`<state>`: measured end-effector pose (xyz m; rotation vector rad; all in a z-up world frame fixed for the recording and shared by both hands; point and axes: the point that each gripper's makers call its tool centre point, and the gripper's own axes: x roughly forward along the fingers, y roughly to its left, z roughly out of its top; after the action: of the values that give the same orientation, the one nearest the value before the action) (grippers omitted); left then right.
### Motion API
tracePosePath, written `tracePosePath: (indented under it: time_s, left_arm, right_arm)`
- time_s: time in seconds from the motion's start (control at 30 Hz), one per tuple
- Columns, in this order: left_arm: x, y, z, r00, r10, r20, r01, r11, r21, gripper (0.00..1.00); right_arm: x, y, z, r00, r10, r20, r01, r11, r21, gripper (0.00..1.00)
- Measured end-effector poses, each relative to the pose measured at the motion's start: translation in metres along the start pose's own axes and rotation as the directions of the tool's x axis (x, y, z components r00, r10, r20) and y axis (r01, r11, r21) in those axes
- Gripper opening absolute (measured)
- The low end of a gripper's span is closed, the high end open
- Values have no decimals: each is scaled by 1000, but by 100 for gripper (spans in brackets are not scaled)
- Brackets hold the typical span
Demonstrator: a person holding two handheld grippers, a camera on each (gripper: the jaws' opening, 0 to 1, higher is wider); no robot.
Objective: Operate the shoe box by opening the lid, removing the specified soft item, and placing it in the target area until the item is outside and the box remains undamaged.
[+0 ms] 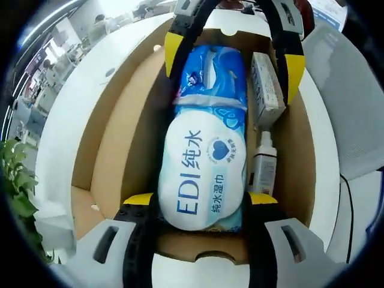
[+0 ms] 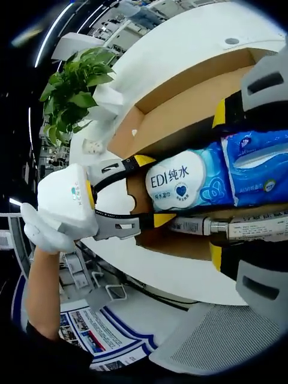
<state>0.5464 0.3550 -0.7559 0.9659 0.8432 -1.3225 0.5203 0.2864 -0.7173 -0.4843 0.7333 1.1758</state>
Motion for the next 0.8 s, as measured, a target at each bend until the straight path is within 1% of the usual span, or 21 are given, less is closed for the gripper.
tracePosePath:
  time_s: [0.1,0.3,0.47,0.63,0.8]
  left_arm:
    - [1,0,0,1000,-5,-3,5,1000,8,59]
    - [5,1,3,1000,-18,14,18,1000,-4,58]
    - [8,1,3,1000,-21,5,21,1000,6,59]
    - [9,0,4,1000,-9,-3,9,1000,15,58]
    - [13,2,0,1000,9,-19,-9,999,36,58]
  right_arm:
    - [5,-2,2,1000,7,5,-7,1000,-3,71]
    - [14,-4,5,1000,22,11,-22,1000,-10,70]
    - [23,-4,8,999,34,11,-34,999,-25,68]
    - [35,-6,9,999,43,7,-42,998,-41,63]
    - [47,-4,4,999,52,-13,-52,997,-54,63]
